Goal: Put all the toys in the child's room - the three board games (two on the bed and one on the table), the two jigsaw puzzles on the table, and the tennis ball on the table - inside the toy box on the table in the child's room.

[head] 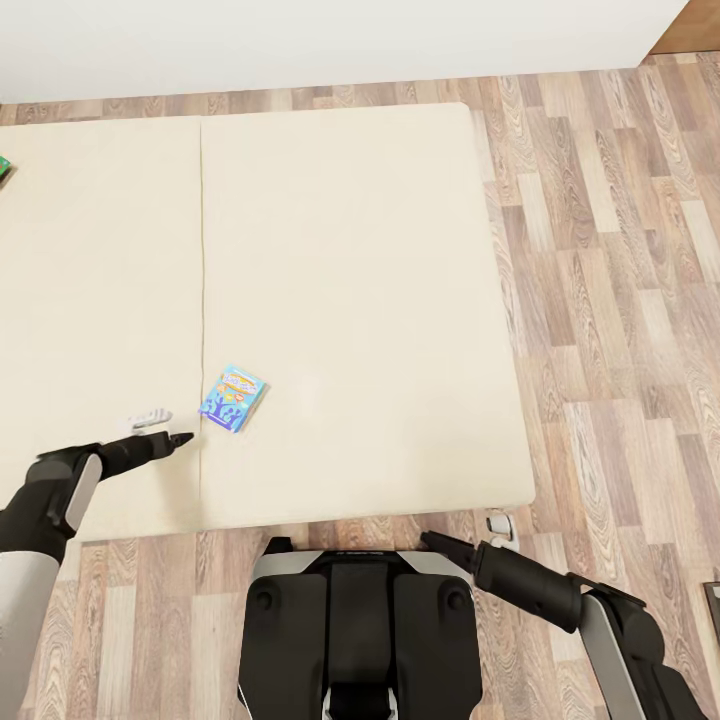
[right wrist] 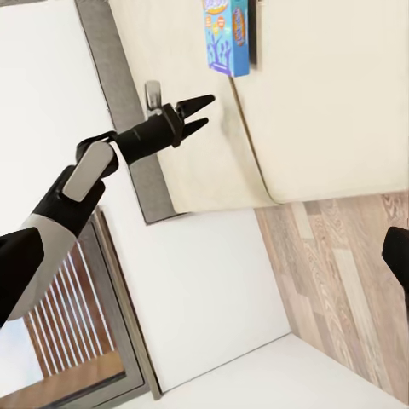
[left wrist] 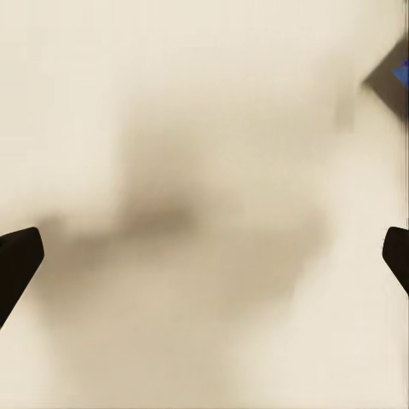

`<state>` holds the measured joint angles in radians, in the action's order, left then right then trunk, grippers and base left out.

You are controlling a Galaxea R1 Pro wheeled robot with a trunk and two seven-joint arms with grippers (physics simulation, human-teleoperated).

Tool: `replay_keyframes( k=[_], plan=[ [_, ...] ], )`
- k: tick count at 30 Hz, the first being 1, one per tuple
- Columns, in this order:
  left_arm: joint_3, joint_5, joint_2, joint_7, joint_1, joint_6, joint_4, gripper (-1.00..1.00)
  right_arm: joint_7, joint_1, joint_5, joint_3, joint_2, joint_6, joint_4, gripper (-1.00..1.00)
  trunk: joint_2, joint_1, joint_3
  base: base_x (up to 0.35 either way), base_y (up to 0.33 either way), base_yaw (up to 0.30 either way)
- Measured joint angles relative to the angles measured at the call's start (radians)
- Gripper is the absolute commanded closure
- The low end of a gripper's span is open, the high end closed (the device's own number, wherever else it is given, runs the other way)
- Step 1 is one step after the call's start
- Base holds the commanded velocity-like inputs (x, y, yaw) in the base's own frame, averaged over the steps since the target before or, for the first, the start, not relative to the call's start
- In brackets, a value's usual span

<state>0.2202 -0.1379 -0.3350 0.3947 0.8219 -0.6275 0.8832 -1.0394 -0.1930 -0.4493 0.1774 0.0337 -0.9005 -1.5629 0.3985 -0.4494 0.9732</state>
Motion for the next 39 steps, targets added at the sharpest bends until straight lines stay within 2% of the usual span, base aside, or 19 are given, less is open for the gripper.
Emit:
replay_keyframes(
  k=[10, 19, 30, 39],
  plan=[
    [-0.011, -0.001, 0.011, -0.001, 0.000, -0.003, 0.038, -1.00, -0.001, 0.000, 0.001, 0.035, 0.011, -0.001, 0.000, -1.00, 0.000, 0.000, 0.006, 0.030, -0.019, 0.000],
    [-0.019, 0.001, 0.019, 0.001, 0.000, -0.004, 0.057, -1.00, -0.002, 0.000, 0.001, 0.037, 0.012, -0.001, 0.000, -1.00, 0.000, 0.000, 0.014, 0.090, -0.079, 0.000],
    [-0.021, 0.000, 0.020, 0.007, 0.000, -0.004, 0.081, -1.00, 0.000, 0.000, 0.002, 0.037, 0.012, -0.001, 0.000, -1.00, 0.000, 0.000, 0.014, 0.010, -0.005, 0.000],
    [-0.021, -0.003, 0.020, 0.013, 0.000, -0.009, 0.110, -1.00, 0.000, 0.000, 0.002, 0.037, 0.012, -0.001, 0.000, -1.00, 0.000, 0.000, 0.015, 0.131, 0.023, 0.000]
  ],
)
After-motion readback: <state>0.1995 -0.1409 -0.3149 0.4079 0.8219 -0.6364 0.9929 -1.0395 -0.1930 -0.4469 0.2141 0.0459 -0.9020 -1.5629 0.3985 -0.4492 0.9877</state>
